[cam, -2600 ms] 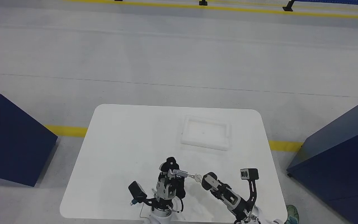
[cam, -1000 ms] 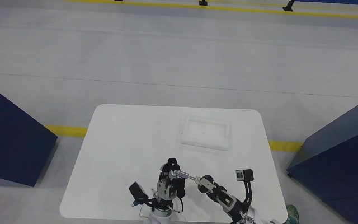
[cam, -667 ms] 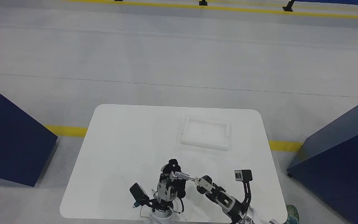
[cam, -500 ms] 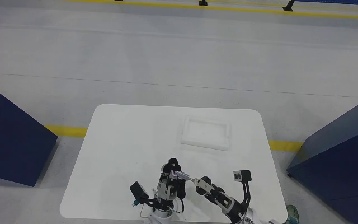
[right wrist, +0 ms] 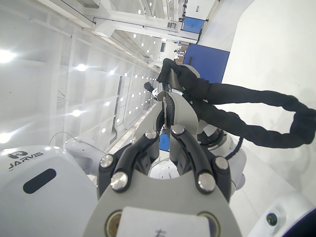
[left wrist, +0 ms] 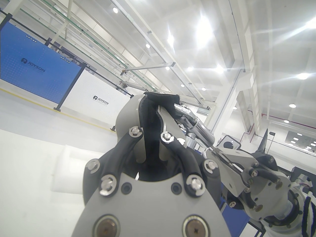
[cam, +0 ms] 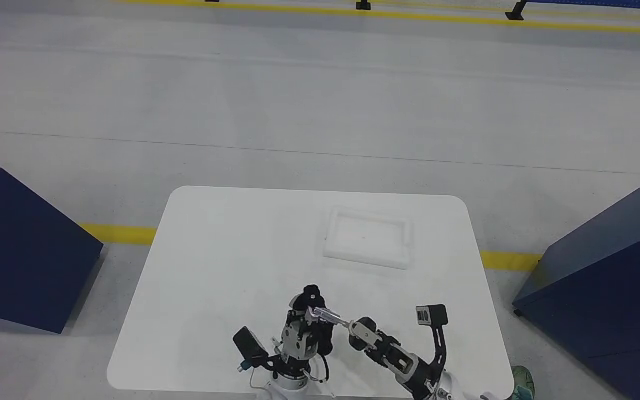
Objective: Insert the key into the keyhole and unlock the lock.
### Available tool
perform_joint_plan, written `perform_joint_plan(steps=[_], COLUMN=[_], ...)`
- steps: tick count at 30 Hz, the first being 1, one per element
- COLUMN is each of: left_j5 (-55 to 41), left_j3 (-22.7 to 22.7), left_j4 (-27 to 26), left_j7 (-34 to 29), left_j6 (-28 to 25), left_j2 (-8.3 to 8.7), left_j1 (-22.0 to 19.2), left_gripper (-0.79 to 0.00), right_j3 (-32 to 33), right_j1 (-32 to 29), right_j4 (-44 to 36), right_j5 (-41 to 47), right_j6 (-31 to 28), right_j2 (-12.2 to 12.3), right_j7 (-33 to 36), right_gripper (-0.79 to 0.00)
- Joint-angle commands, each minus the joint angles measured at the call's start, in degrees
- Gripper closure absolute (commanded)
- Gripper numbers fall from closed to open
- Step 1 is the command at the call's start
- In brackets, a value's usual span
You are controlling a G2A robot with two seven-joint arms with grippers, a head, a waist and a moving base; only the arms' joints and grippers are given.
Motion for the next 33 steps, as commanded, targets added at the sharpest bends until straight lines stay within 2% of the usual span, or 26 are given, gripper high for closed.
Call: perform_joint_plan(steps=[1,12,33], left_j5=[0.13,2.81,2.33], left_j3=[0.05,0.26,0.67], left_j4=[0.11,0.89,1.53], left_j7=[0.04,0.64,0.82], left_j6=[0.01,1.45,1.45], left_j2=[0.00,0.18,0.14], left_j1=[-0.08,-0.53,-0.92], left_gripper=[0.000,0.000,0.000], right_j3=[-0.07,0.83,-0.27], right_j1=[0.00,0.27,0.22], right_j4=[0.00,-0.11,-0.20], right_j5=[-0.06,1.27,0.22], right_j6=[-0.01,0.43,0.85], right_j2=[0.00,0.12,0.21], right_j7=[-0.09,0.27,1.56], right_gripper=[0.000,0.000,0.000])
